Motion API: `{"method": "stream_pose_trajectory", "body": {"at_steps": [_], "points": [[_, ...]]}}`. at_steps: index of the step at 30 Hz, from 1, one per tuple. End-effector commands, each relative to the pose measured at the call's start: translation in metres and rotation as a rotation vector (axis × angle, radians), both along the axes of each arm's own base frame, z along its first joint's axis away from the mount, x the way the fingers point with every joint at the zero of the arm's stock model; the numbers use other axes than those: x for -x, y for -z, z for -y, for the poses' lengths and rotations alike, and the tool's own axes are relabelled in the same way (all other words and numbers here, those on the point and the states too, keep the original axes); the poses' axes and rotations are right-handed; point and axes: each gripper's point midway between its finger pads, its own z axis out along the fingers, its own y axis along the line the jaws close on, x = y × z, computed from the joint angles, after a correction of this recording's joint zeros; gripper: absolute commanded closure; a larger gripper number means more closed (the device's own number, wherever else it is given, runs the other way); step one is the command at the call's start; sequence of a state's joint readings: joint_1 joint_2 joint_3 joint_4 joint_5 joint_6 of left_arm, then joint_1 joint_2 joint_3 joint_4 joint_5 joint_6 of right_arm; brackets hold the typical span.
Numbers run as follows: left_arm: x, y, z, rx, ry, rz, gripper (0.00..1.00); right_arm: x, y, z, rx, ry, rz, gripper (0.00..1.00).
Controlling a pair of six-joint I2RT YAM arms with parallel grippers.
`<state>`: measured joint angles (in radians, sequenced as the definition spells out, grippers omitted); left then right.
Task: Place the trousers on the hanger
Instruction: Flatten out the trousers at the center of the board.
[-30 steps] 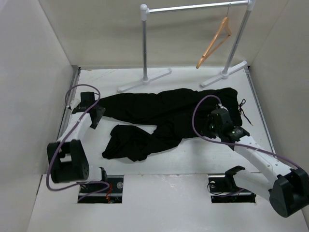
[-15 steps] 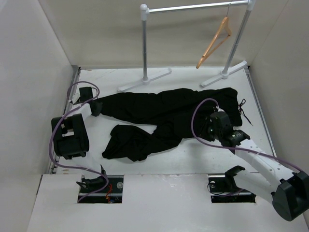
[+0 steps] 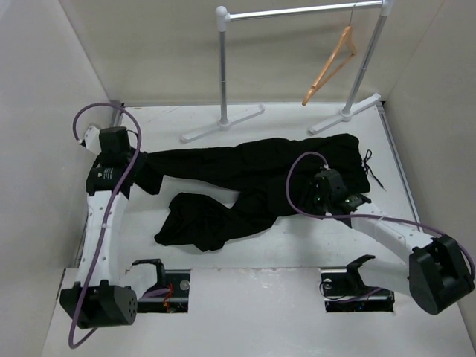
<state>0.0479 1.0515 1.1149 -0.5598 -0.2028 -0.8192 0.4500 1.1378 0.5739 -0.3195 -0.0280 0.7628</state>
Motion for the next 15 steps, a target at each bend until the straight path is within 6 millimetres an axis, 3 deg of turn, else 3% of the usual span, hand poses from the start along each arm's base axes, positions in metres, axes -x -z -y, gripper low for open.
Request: {"method": "stream_pose_trajectory", "body": {"at_steps": [1,4,7,10,13,15], "points": [[0.009,0.036,-0.018,-0.085,-0.01,-0.219,0.96,-0.025,-0.024,-0.012,-0.042,-0.016,0.087,0.46],[-0.036,0.035,-0.024,-0.102,0.019,-0.217,0.96,-0.029,-0.029,-0.013,-0.038,-0.022,0.095,0.45],[-0.1,0.034,-0.028,-0.114,0.06,-0.233,0.96,-0.032,-0.031,-0.009,-0.023,-0.01,0.097,0.44],[-0.155,0.014,-0.015,-0.143,0.136,-0.236,0.97,-0.034,-0.034,-0.002,-0.018,0.025,0.098,0.44],[-0.18,-0.027,-0.001,-0.207,0.181,-0.179,0.97,-0.032,-0.037,0.009,-0.018,0.072,0.113,0.44],[-0.174,-0.046,0.005,-0.248,0.197,-0.153,0.97,-0.03,-0.035,0.015,-0.021,0.09,0.116,0.48]]}}
